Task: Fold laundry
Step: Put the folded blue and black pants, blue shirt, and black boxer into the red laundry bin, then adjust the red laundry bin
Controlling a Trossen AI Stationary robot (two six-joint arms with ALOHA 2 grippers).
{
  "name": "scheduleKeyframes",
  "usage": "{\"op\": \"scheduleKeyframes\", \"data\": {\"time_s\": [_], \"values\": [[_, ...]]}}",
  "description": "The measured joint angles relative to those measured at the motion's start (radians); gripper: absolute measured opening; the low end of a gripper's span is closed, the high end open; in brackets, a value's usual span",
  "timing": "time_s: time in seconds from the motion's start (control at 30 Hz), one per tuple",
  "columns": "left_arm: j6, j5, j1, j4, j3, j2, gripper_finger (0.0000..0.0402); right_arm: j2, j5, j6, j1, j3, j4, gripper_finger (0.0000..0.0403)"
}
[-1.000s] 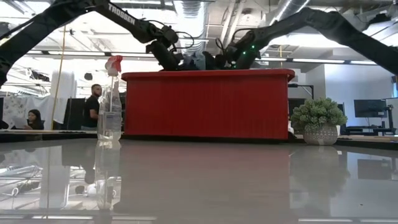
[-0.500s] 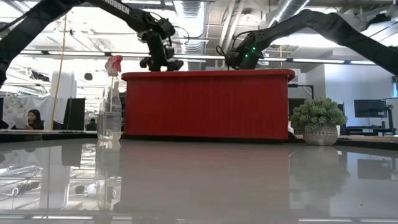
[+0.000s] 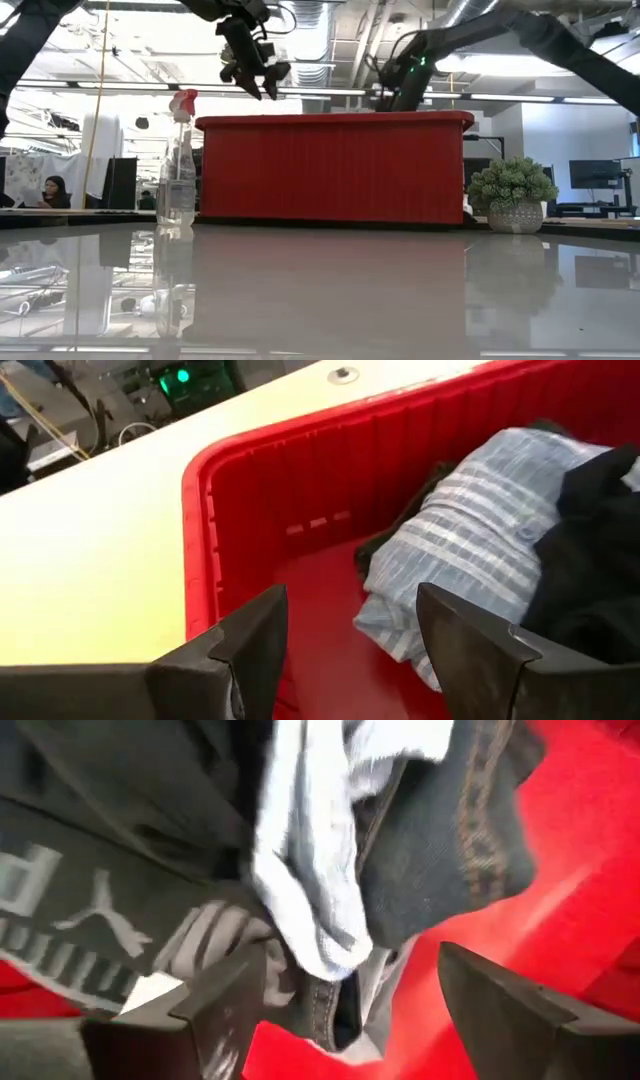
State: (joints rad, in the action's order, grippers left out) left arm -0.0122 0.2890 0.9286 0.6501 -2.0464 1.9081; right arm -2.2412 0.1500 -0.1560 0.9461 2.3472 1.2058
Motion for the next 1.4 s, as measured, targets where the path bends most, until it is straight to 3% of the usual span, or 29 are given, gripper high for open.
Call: {"op": "scheduleKeyframes", "data": {"time_s": [0.27, 0.43, 0.57, 0.77, 0.93, 1.1, 1.23, 1.4], "values": [[-0.026, -0.005, -0.02, 0.022, 0.001, -0.049, 0.0209, 0.103, 0.011, 0.016, 0.016, 0.01, 0.005, 0.0319], [-0.018, -0.093, -0.048, 0.023, 0.001, -0.093, 0.0209, 0.192, 0.021, 0.059, 0.0, 0.006, -0.008, 0.0319], [0.044, -0.119, -0.098, 0.082, 0.002, -0.144, 0.0209, 0.277, 0.032, 0.102, -0.079, 0.006, 0.007, 0.0319], [-0.065, -0.124, -0.248, 0.119, 0.061, -0.296, 0.0209, 0.395, 0.032, 0.148, -0.26, -0.026, 0.005, 0.0317], [-0.104, -0.146, -0.314, 0.11, 0.263, -0.481, 0.0209, 0.556, 0.023, 0.141, -0.422, -0.293, -0.036, 0.0307], [-0.102, -0.348, -0.314, -0.066, 0.601, -0.736, 0.0209, 0.745, 0.004, 0.122, -0.568, -0.683, -0.142, 0.0303], [-0.035, -0.371, -0.334, -0.278, 0.78, -0.884, 0.0209, 0.81, -0.045, 0.028, -0.53, -0.891, -0.142, 0.0289], [0.011, -0.369, -0.356, -0.324, 0.827, -0.92, 0.0209, 0.798, -0.072, 0.038, -0.421, -0.98, -0.208, 0.0229]]}}
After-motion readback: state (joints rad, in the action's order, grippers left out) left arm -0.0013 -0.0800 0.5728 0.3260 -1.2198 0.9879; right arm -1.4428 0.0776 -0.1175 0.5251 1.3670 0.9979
